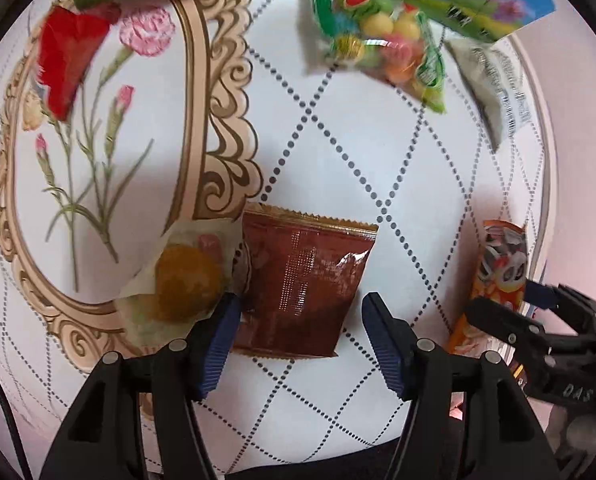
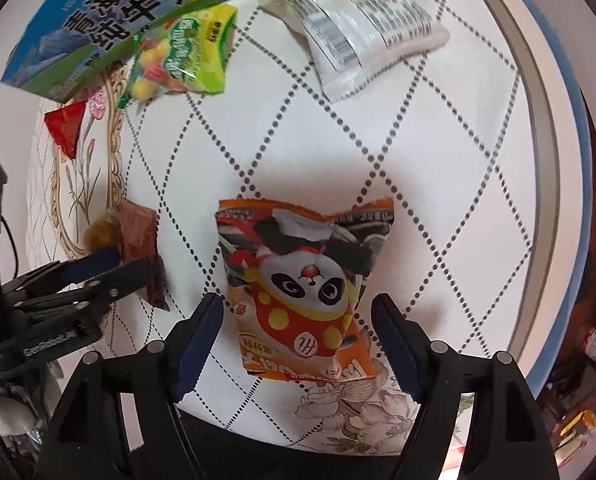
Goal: Organize snacks
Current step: 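Grasp the brown sauce packet with the left tool while the right tool grasps the panda snack bag, then carry both bags into the box, open both tools, and lift away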
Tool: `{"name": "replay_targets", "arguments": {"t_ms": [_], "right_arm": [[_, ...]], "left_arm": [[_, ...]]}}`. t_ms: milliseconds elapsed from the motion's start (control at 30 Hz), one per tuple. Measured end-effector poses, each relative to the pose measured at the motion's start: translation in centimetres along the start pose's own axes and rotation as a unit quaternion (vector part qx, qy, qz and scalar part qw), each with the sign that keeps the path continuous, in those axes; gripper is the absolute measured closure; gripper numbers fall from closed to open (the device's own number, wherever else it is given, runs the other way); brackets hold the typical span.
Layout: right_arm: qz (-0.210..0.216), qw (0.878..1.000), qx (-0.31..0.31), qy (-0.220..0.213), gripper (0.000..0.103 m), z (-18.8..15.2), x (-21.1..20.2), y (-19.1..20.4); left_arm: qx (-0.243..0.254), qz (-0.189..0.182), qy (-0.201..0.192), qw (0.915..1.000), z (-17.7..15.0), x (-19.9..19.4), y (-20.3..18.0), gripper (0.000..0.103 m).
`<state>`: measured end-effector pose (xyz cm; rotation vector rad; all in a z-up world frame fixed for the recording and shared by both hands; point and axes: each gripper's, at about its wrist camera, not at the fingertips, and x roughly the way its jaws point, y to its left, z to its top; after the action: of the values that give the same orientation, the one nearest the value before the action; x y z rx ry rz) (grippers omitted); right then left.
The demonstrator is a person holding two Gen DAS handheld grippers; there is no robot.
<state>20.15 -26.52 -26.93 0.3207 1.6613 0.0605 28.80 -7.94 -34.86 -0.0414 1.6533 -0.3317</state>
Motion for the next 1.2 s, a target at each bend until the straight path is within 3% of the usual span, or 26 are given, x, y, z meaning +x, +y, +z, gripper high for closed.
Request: {"name": "replay_targets", "arguments": {"t_ms": [33, 100, 133, 267, 333, 600, 900, 1000, 1200], "right_arm": [[0.0, 1.0, 0.0, -0.008, 0.025, -0.1, 0.2, 0.2], [-0.004, 1.0, -0.006, -0.018, 0.041, -0.2, 0.4, 0.4], [-0.005, 1.0, -0.006, -0.021, 0.042, -0.1, 0.5, 0.5], [-0.003, 0.999, -0.015, -0.029, 0.043, 0.0, 0.3, 1.1], [-0.003, 0.999, -0.024, -0.027, 0.043, 0.3, 0.4, 1.5], [-0.005, 0.999, -0.041, -0.024, 0.04, 0.5, 0.1, 1.9], [-0.016, 0.999, -0.034, -0.019, 0.04, 0.4, 1.5, 2.2], [-0.012, 0.999, -0.029, -0.023, 0.04, 0.4, 1.8, 2.2], [-0.019, 0.998, -0.044, -0.052, 0.045, 0.0, 1.9, 3.0]], "left_arm": [[-0.006, -0.005, -0.005, 1.0, 0.0, 0.0, 0.0, 0.042], [-0.03, -0.017, -0.013, 0.9993, 0.0, 0.0, 0.0, 0.044], [-0.045, -0.024, -0.014, 0.9986, -0.4, 0.1, 0.3, 0.048], [-0.106, -0.066, -0.008, 0.9921, -2.0, 1.1, 1.7, 0.048], [-0.106, -0.076, -0.001, 0.9915, -2.1, 1.3, 2.2, 0.048], [-0.05, -0.018, 0.002, 0.9986, -1.3, 4.6, -1.0, 0.046], [-0.056, -0.017, -0.003, 0.9983, -1.8, 5.0, -2.1, 0.046], [-0.061, -0.019, -0.008, 0.9979, -1.0, 3.5, 0.3, 0.047], [-0.051, -0.016, -0.027, 0.9982, -1.7, 1.3, 0.4, 0.05]]}}
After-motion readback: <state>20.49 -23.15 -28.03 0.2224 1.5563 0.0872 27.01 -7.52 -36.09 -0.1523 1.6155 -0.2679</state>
